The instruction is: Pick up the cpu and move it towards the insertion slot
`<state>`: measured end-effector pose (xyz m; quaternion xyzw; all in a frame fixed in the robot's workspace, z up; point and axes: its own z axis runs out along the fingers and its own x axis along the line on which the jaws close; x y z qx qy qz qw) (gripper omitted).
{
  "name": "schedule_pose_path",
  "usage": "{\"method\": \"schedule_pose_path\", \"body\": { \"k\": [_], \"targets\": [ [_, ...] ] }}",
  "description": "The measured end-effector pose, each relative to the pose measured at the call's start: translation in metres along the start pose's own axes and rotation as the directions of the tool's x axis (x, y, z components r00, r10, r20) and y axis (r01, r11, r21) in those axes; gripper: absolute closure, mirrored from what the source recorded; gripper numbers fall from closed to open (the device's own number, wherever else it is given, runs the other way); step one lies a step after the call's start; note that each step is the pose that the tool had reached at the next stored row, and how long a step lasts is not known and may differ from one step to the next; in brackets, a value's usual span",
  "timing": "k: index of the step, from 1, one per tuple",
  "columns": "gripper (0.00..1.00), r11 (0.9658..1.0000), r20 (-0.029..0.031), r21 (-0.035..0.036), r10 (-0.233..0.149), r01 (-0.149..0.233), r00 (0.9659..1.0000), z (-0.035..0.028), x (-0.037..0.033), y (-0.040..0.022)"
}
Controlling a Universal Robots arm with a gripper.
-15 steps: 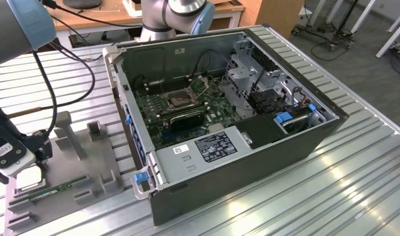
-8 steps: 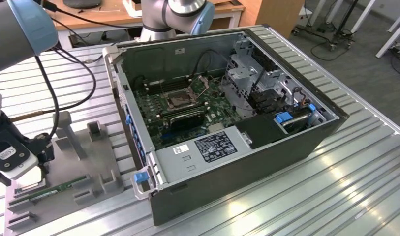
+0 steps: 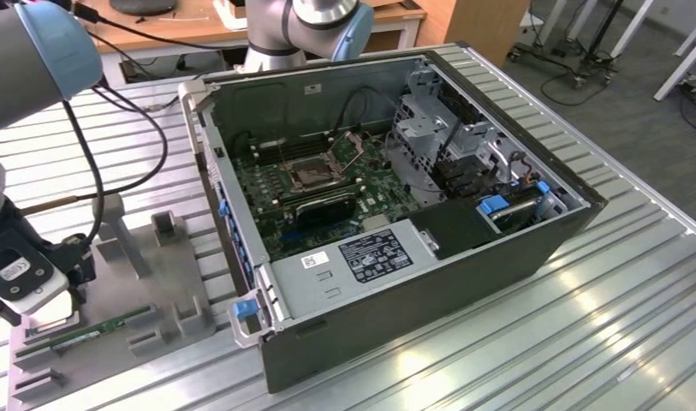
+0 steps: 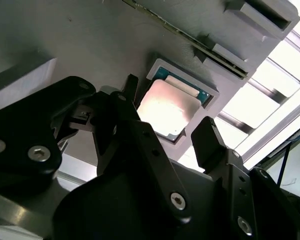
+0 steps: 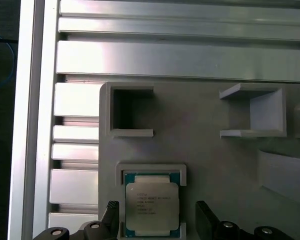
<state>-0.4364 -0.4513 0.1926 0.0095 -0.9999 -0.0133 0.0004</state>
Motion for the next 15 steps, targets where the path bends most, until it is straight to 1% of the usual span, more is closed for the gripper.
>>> {"method": "schedule_pose_path", "body": {
  "k": [8,15],
  "targets": [
    [0.29,1.0000,-0.0002,0.0001,0.000,0.000,1.0000,0.0069,0.0008,0.0012],
    [0.29,1.0000,0.0001,-0.0001,0.000,0.000,1.0000,0.0083,0.0018,0.0017]
  ]
}}
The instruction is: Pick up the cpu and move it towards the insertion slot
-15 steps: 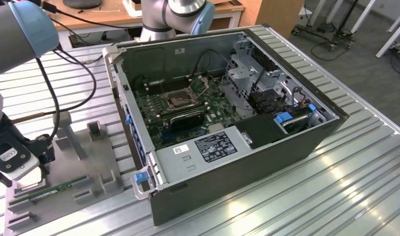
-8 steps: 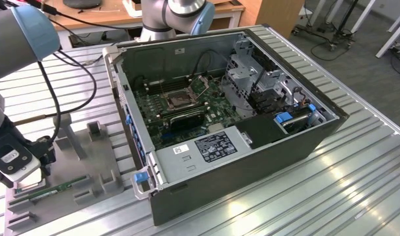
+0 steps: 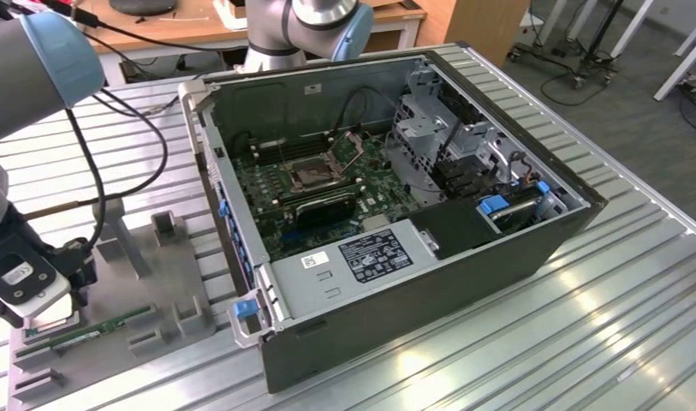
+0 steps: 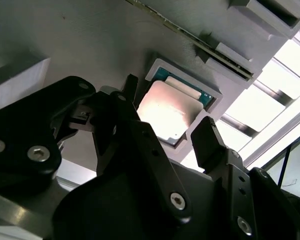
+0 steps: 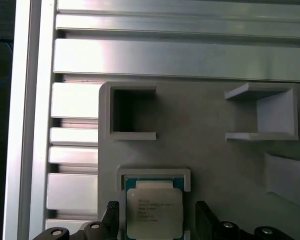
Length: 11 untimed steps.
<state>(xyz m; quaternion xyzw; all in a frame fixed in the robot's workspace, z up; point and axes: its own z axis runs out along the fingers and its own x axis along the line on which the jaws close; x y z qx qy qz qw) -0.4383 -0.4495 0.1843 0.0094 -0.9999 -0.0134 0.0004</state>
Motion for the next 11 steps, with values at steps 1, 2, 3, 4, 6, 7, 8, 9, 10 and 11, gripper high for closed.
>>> {"method": "schedule_pose_path", "body": {
  "k": [1,2,3,4,6,7,8,9,10,11],
  "targets": [
    [0.29,1.0000,-0.0001,0.0001,0.000,0.000,1.0000,0.0003,0.0003,0.0002],
    [0.29,1.0000,-0.0002,0.0001,0.000,0.000,1.0000,0.0008,0.0006,0.0003],
    [0.29,1.0000,-0.0002,0.0002,0.000,0.000,1.0000,0.0011,0.0008,0.0005],
    [0.29,1.0000,-0.0003,0.0002,0.000,0.000,1.0000,0.0016,0.0009,0.0007],
    [0.29,1.0000,-0.0002,0.0002,0.000,0.000,1.0000,0.0027,0.0011,0.0013],
    [0.29,1.0000,-0.0003,0.0002,0.000,0.000,1.0000,0.0030,0.0012,0.0017],
    [0.29,1.0000,-0.0003,0.0002,0.000,0.000,1.0000,0.0035,0.0012,0.0020],
    [0.29,1.0000,-0.0002,0.0002,0.000,0.000,1.0000,0.0039,0.0012,0.0023],
    [0.29,1.0000,-0.0002,0.0001,0.000,0.000,1.0000,0.0040,0.0012,0.0023],
    [0.29,1.0000,-0.0003,0.0002,0.000,0.000,1.0000,0.0040,0.0012,0.0023]
  ]
}}
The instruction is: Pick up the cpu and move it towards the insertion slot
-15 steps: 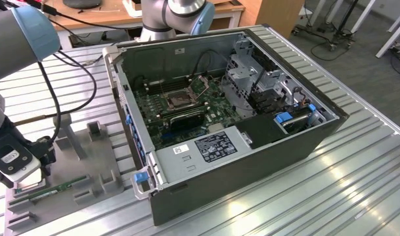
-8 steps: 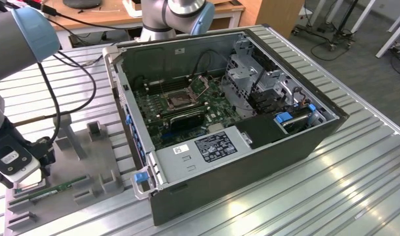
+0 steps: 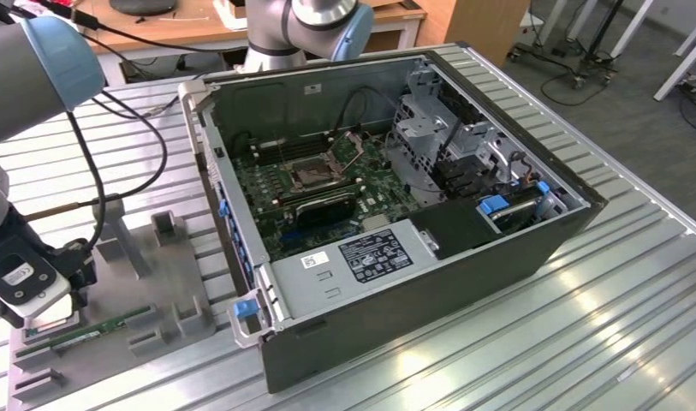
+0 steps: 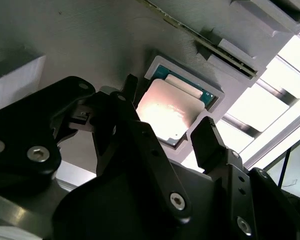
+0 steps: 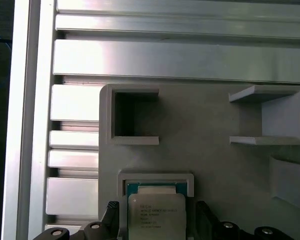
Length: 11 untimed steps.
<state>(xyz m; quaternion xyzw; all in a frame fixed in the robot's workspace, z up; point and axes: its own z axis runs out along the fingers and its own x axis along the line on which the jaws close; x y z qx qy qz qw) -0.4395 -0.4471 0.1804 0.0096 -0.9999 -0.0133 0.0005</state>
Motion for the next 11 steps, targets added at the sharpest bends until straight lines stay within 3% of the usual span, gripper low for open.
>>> {"method": "schedule_pose_path", "body": {
  "k": [11],
  "targets": [
    [0.29,1.0000,0.0001,-0.0001,0.000,0.000,1.0000,0.0003,0.0005,0.0002]
  ]
}}
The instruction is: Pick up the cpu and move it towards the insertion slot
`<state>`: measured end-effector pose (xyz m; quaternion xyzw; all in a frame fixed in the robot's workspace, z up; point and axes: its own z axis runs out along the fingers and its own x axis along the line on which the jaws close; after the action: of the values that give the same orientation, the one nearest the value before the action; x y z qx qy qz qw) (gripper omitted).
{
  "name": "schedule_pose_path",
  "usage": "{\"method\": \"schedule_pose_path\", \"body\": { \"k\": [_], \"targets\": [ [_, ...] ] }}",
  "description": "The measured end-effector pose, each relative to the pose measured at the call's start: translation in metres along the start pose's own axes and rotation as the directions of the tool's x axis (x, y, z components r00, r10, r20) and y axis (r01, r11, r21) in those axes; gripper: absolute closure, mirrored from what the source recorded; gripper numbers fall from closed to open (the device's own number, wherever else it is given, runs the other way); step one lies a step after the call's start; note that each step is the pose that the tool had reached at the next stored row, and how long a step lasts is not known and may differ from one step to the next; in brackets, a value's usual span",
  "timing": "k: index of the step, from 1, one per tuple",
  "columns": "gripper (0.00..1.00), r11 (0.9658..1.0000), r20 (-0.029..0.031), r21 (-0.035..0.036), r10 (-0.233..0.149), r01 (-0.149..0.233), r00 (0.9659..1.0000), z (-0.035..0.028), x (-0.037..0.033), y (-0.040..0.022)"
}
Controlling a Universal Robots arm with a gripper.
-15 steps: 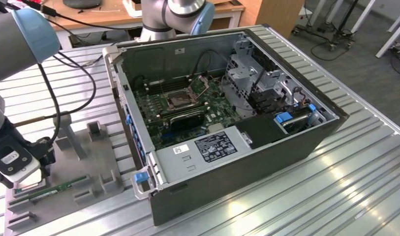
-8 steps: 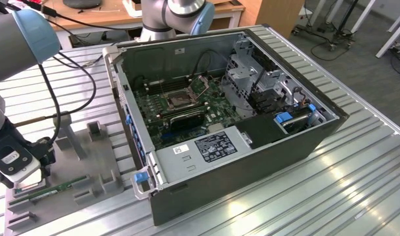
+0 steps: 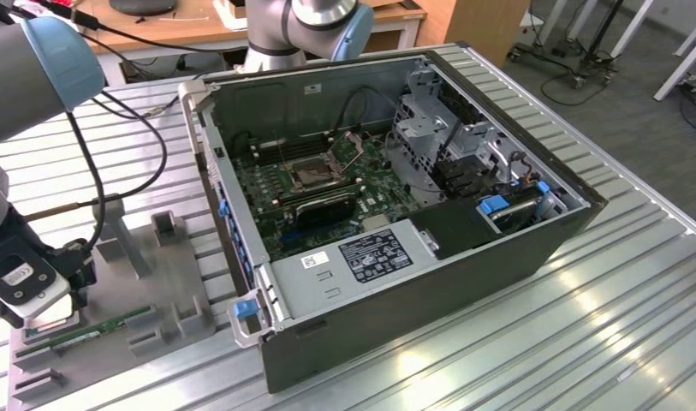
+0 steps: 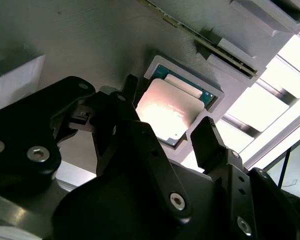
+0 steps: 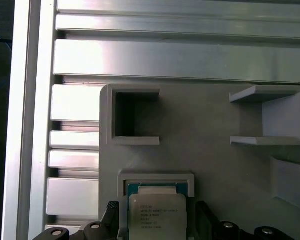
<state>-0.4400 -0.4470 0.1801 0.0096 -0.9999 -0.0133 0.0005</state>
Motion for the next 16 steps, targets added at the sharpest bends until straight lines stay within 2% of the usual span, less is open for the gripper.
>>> {"method": "schedule_pose_path", "body": {
  "k": [8,9,16],
  "targets": [
    [0.31,1.0000,0.0000,0.0000,0.000,0.000,1.0000,0.0000,0.0003,0.0000],
    [0.38,1.0000,0.0000,0.0000,0.000,0.000,1.0000,0.0000,0.0003,0.0000],
    [0.38,1.0000,0.0001,-0.0001,0.000,0.000,1.0000,-0.0005,0.0004,0.0000]
  ]
}}
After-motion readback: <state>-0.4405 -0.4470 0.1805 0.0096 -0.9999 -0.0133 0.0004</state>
